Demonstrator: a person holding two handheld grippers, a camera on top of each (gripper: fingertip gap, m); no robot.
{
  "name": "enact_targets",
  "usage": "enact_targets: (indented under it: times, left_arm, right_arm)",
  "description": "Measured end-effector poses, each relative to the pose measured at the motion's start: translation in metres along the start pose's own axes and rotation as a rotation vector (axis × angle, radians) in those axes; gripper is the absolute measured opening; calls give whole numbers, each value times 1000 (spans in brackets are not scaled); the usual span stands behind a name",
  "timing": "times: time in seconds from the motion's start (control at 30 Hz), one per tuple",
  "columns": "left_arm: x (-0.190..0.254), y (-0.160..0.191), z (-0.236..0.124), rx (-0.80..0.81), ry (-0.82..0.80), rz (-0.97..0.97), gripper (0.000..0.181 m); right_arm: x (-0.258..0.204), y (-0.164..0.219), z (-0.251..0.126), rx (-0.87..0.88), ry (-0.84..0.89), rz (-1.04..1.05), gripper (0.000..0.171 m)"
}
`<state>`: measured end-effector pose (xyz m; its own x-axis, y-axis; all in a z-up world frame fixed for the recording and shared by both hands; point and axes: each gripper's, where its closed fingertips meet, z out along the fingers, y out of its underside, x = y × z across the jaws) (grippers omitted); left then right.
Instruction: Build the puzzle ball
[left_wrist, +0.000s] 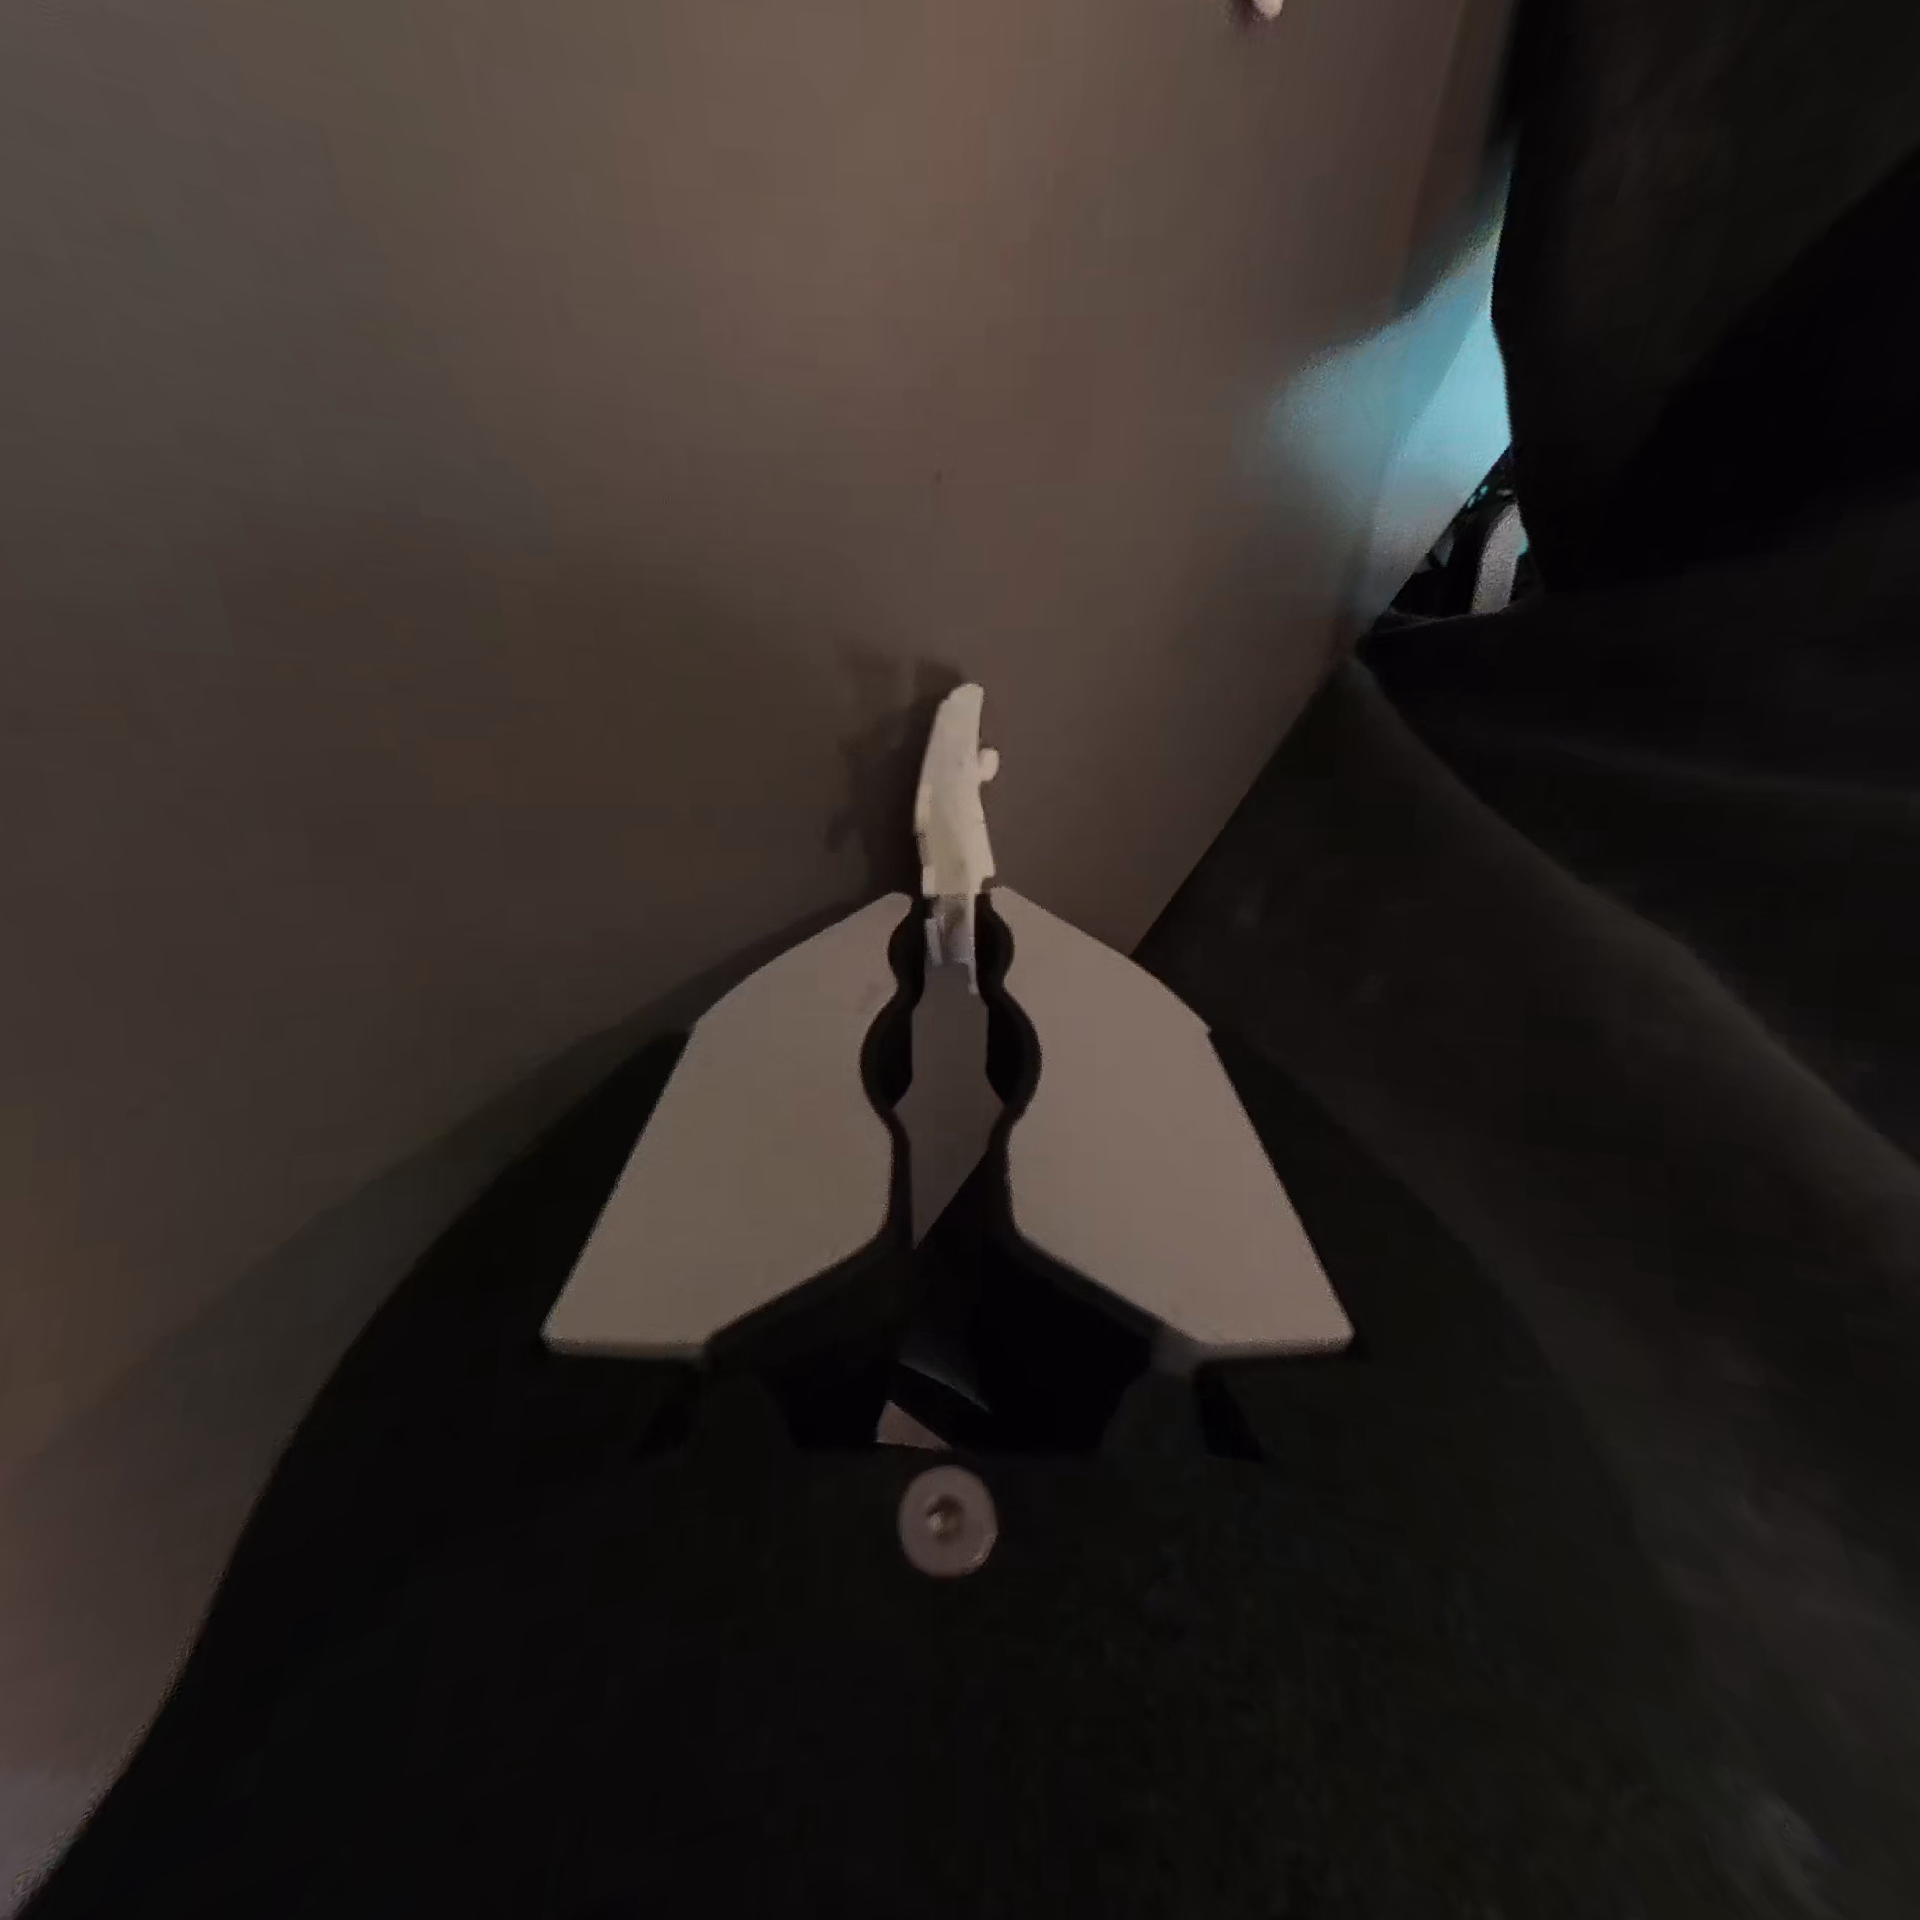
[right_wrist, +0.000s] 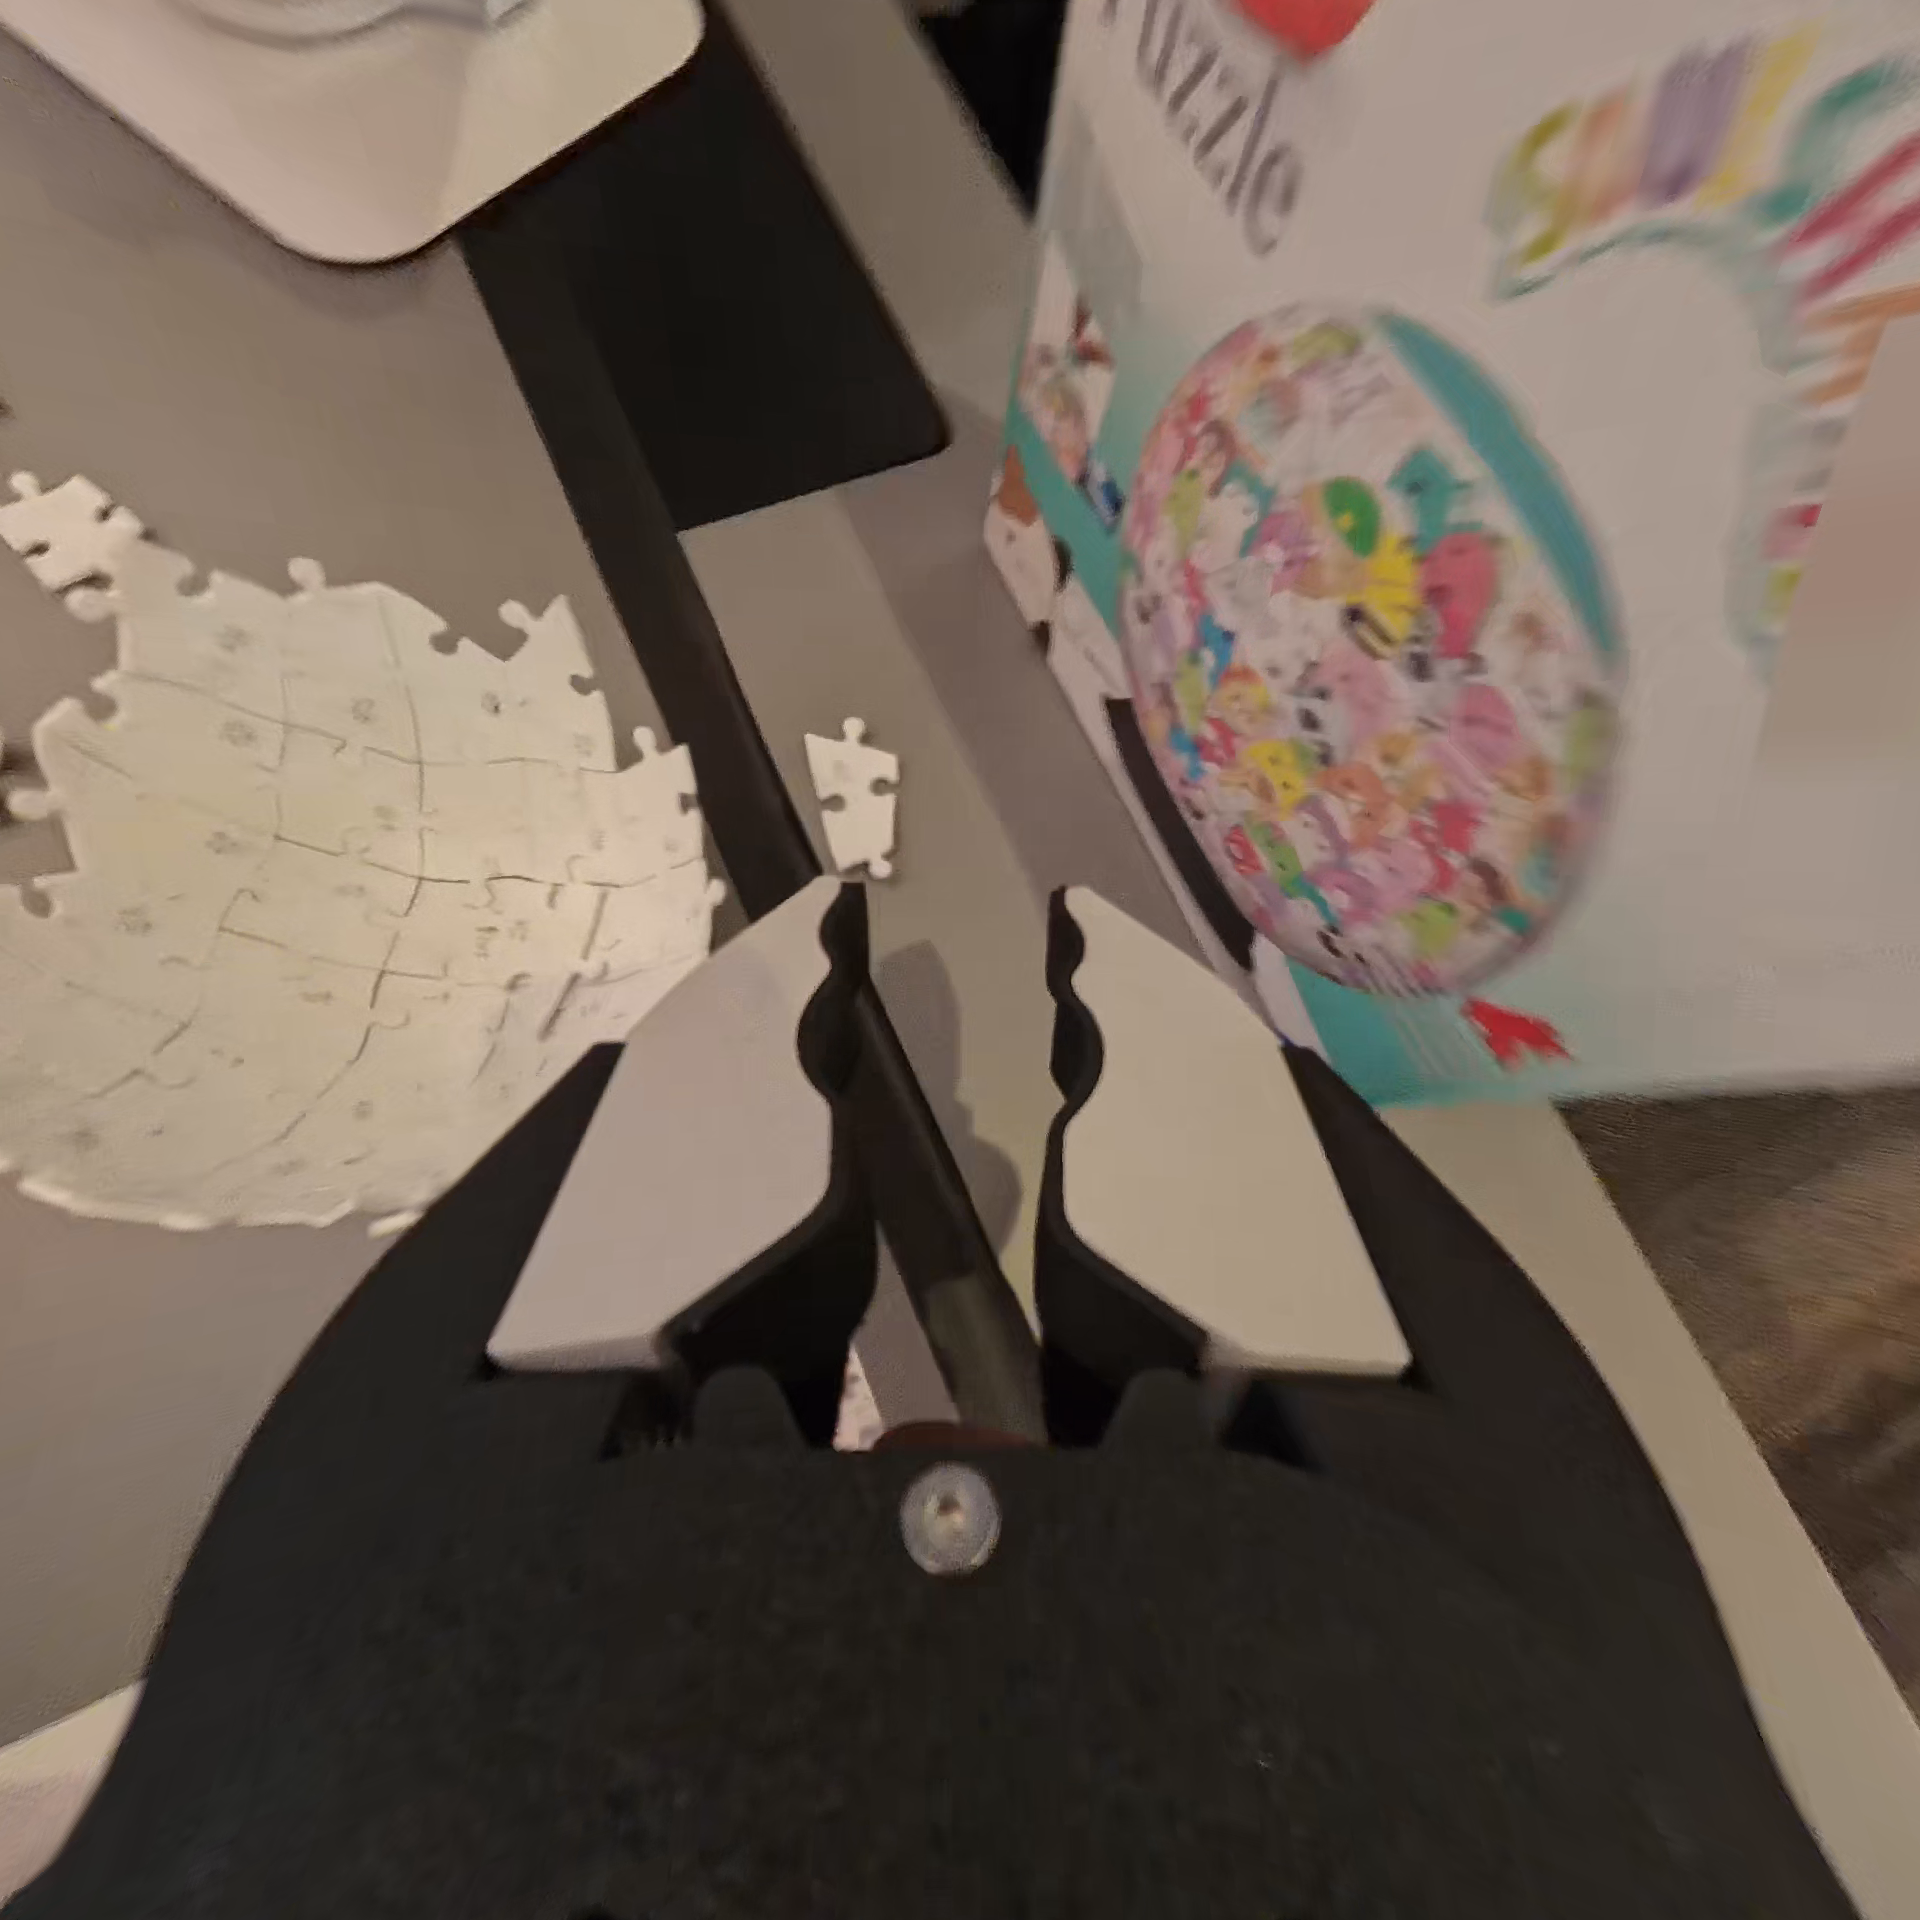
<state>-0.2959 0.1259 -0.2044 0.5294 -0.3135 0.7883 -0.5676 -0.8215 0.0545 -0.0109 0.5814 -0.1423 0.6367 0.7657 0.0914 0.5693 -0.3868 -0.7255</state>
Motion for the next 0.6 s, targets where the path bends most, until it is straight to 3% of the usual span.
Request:
enact_targets:
  times: [0.27, 0.43, 0.6]
  left_arm:
    - [1, -12, -7, 6, 5, 9, 17]
    - [-3, -18, -12, 17, -48, 3, 17]
    - [-4, -16, -13, 44, -72, -5, 20]
  right_arm:
    - [-23, 22, 61, -132, -247, -72, 30]
    - [-22, 27, 71, -161, -209, -122, 15]
    - [-17, 30, 67, -169, -190, -103, 14]
